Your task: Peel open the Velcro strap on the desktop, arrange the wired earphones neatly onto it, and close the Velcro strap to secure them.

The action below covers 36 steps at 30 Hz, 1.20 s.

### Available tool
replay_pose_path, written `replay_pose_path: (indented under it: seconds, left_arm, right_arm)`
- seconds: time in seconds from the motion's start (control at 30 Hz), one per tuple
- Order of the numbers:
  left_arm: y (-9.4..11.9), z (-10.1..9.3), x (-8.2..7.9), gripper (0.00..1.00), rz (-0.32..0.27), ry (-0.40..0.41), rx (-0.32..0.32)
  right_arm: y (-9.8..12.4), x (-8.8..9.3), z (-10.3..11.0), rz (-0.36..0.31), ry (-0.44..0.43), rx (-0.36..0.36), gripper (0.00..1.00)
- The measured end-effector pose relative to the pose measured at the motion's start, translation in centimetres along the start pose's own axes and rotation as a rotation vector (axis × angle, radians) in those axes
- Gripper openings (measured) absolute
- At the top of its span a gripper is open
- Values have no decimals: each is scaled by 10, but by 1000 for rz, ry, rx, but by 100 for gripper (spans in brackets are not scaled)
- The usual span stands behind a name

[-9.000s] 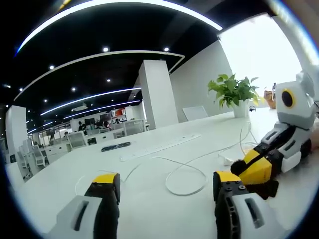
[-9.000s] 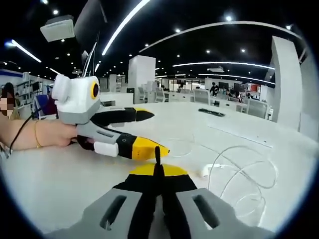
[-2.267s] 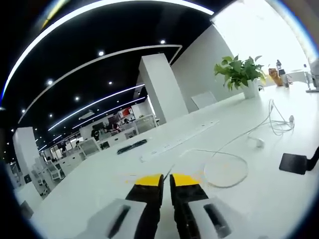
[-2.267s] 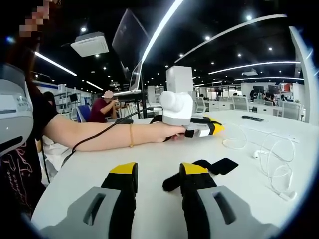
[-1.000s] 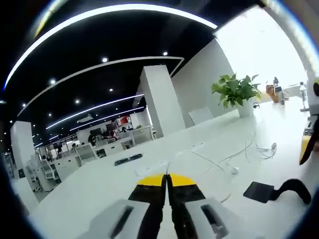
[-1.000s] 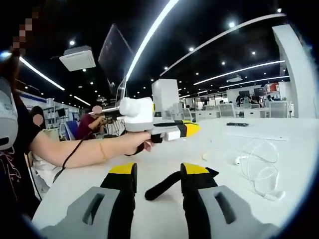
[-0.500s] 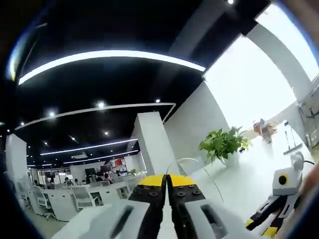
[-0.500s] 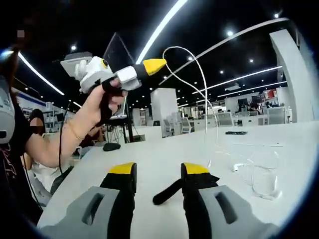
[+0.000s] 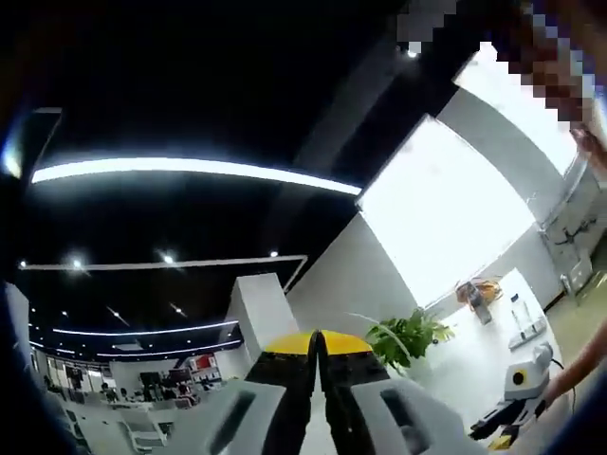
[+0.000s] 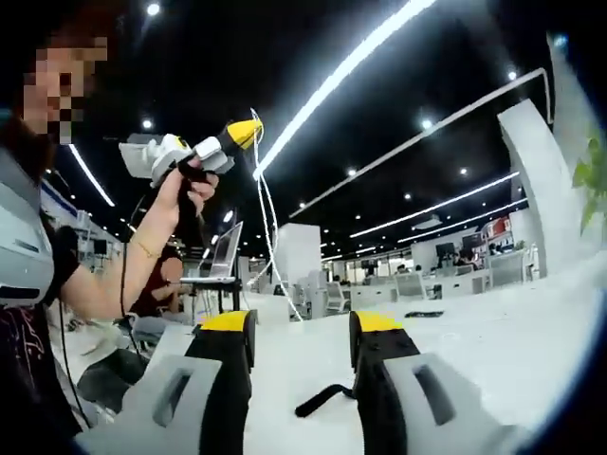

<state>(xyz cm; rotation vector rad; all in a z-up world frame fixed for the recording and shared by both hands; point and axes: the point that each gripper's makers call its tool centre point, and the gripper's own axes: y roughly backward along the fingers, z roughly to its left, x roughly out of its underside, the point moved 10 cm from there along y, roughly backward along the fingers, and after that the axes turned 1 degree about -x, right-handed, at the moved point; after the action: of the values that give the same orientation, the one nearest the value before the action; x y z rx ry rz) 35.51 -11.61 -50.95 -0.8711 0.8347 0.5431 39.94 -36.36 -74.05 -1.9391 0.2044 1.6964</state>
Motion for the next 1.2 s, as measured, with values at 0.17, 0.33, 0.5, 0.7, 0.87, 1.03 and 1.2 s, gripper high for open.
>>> replay_pose_path:
  seconds: [0.17,0.33,0.5,0.7,0.87,1.03,1.2]
  left_arm:
    - [-20,8,-25,5,33,-55,23]
    - [-34,11,-34,5,75,-112,28]
    - [-41,15,-47,5,74,-115,27]
    - [-46,18,-65,5,67,-107,26]
    - [-44,16,-72,5,71,-118,33]
    - [-41,13,-71,5,70,-120,38]
    - [-40,11,-69,5,79,-142,35]
  right_arm:
    - [-3,-12,0,12,2,21,42]
    - [-17,-7,9,69,49,54,42]
    - [-34,18,15,156,100,48,42]
    - [-48,44,5,224,107,98,42]
    - [-53,49,4,232,100,110,39]
    - [-54,50,13,238,121,89,34]
    - [-49,53,15,267,123,76,28]
